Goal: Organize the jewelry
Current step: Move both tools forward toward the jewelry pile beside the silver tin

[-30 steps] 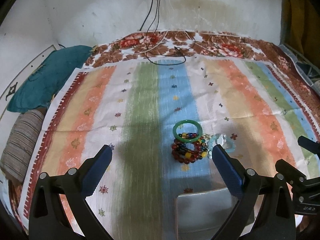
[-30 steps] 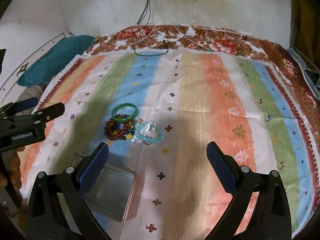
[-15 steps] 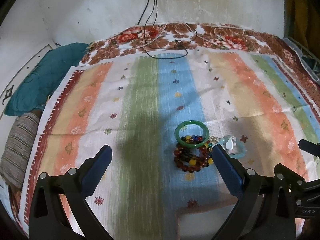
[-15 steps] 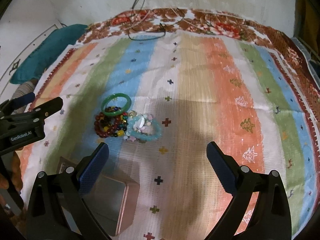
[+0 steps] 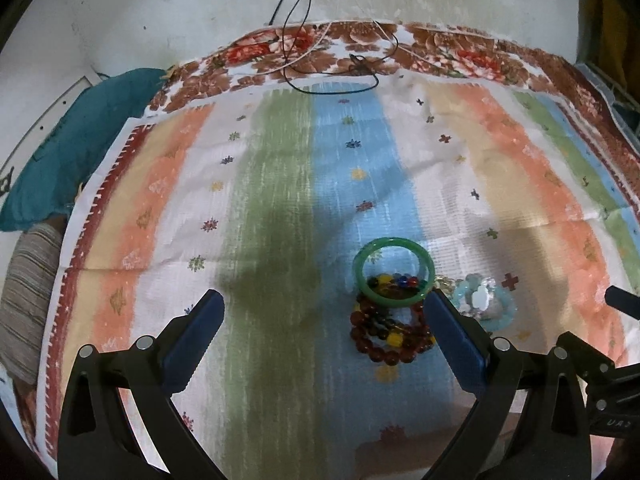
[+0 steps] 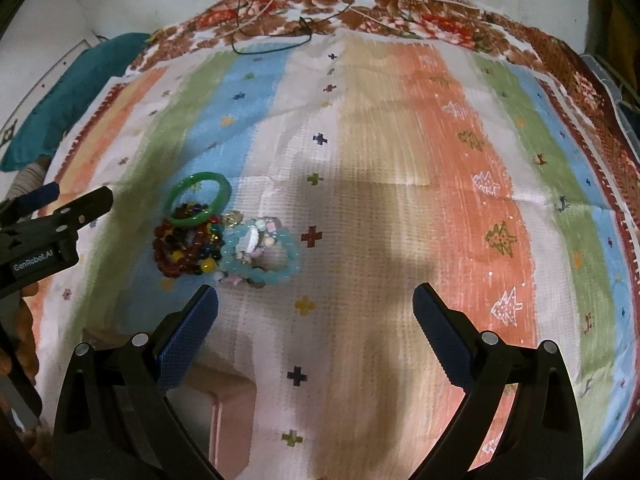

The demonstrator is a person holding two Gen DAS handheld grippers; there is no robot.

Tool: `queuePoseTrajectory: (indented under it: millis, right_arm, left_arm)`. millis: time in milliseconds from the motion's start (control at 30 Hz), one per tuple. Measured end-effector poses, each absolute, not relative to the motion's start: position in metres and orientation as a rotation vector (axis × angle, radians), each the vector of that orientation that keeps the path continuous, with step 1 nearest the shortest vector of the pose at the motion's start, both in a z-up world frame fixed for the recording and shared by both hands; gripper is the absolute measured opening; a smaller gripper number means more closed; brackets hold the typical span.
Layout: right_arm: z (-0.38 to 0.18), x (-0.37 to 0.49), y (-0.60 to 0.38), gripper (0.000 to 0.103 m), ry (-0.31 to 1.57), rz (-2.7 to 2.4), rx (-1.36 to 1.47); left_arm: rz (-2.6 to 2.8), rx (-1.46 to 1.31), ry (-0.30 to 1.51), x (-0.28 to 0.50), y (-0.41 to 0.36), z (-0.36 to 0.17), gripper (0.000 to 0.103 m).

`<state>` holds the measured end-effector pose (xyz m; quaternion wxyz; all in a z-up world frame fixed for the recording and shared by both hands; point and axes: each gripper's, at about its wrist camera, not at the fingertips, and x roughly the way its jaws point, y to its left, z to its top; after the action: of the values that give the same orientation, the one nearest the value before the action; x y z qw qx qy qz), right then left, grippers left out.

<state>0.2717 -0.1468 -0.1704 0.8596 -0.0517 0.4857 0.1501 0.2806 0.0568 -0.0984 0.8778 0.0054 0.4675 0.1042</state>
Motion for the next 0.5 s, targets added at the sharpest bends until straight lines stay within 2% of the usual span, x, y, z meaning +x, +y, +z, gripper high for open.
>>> queuePoseTrajectory:
  millis: [500]
  right_arm:
    - [-0.197, 0.301, -0.130, 0.099, 1.059, 0.267, -0.189]
  left_arm:
    - [0.183, -0.072, 1.088, 0.324, 0.073, -0.136, 0.097]
